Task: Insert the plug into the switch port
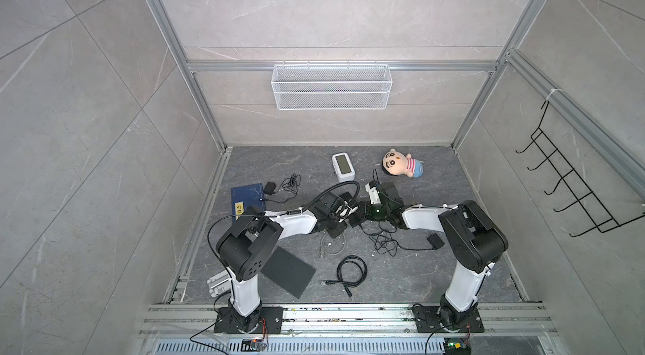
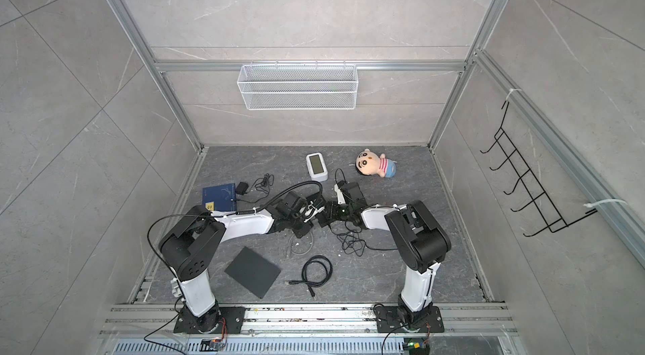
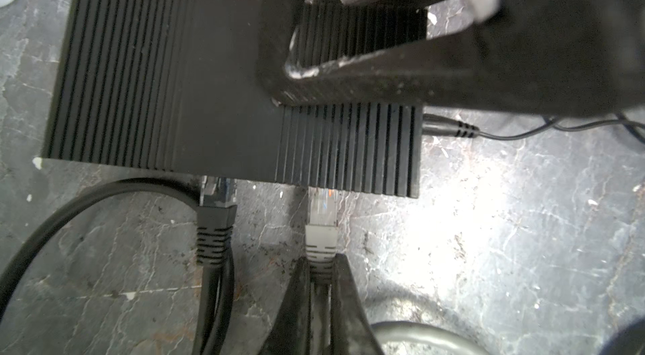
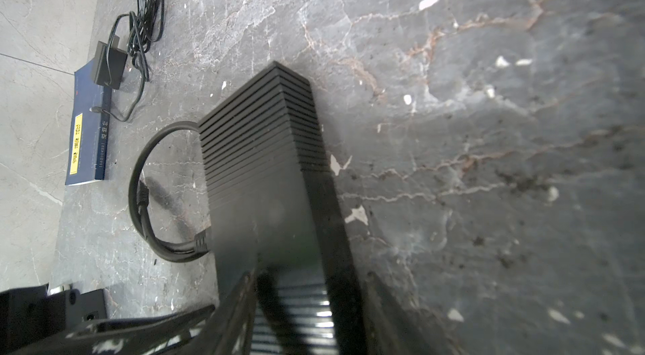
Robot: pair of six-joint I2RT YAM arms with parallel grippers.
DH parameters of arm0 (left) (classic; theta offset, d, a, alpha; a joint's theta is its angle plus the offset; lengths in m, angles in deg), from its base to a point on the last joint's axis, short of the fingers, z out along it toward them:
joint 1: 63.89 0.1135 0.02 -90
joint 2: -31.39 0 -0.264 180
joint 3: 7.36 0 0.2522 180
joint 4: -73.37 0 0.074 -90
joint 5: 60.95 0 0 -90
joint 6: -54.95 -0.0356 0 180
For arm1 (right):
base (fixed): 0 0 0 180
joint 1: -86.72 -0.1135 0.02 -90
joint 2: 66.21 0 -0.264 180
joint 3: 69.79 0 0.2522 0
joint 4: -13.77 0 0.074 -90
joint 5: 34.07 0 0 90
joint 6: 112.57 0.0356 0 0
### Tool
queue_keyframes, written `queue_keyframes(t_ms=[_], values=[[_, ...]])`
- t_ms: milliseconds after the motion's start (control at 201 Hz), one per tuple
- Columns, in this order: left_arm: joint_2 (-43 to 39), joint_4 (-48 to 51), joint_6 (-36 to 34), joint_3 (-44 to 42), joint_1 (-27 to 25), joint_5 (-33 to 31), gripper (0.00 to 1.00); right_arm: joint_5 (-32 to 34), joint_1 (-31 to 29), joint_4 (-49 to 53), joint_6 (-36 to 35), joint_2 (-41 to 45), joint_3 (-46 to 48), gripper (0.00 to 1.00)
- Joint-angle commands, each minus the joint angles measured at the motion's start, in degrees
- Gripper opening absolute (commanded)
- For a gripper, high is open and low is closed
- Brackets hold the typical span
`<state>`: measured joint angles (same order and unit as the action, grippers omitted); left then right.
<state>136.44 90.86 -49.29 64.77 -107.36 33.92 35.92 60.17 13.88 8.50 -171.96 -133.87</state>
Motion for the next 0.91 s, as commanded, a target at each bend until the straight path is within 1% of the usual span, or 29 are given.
queue_keyframes(t_ms=[0,80,184,289,413,602,752,901], values=[[1.92,-19.89,1.81,3.94,-0.83,4.79,0.0,-12.23,-3.19,7.47,1.0,-4.22,2.95,0.51],[2.82,-21.55,3.6,4.14,-0.62,4.96,0.0,-12.32,-3.29,7.32,1.11,-4.06,3.32,0.51],[3.31,-24.04,6.63,3.52,-0.02,6.97,0.0,-11.39,-3.23,7.74,1.88,-3.62,3.73,0.51],[3.42,-23.89,7.47,3.45,-0.04,7.86,0.0,-10.24,-3.19,7.86,3.38,-3.48,3.9,0.5],[3.25,-24.11,6.51,3.41,-0.52,10.16,0.0,-11.07,-3.38,6.09,5.3,-4.58,3.88,0.49],[2.24,-22.38,3.3,4.21,-1.07,11.95,0.0,-9.4,-3.75,7.67,4.09,-4.66,3.23,0.49],[0.72,-21.73,2.47,4.81,-1.09,16.77,0.0,-8.03,-4.86,9.4,3.43,-4.2,2.19,0.48],[1.43,-21.72,2.11,5.74,-0.93,15.92,0.0,-7.77,-5.27,9.34,3.32,-4.47,2.17,0.48]])
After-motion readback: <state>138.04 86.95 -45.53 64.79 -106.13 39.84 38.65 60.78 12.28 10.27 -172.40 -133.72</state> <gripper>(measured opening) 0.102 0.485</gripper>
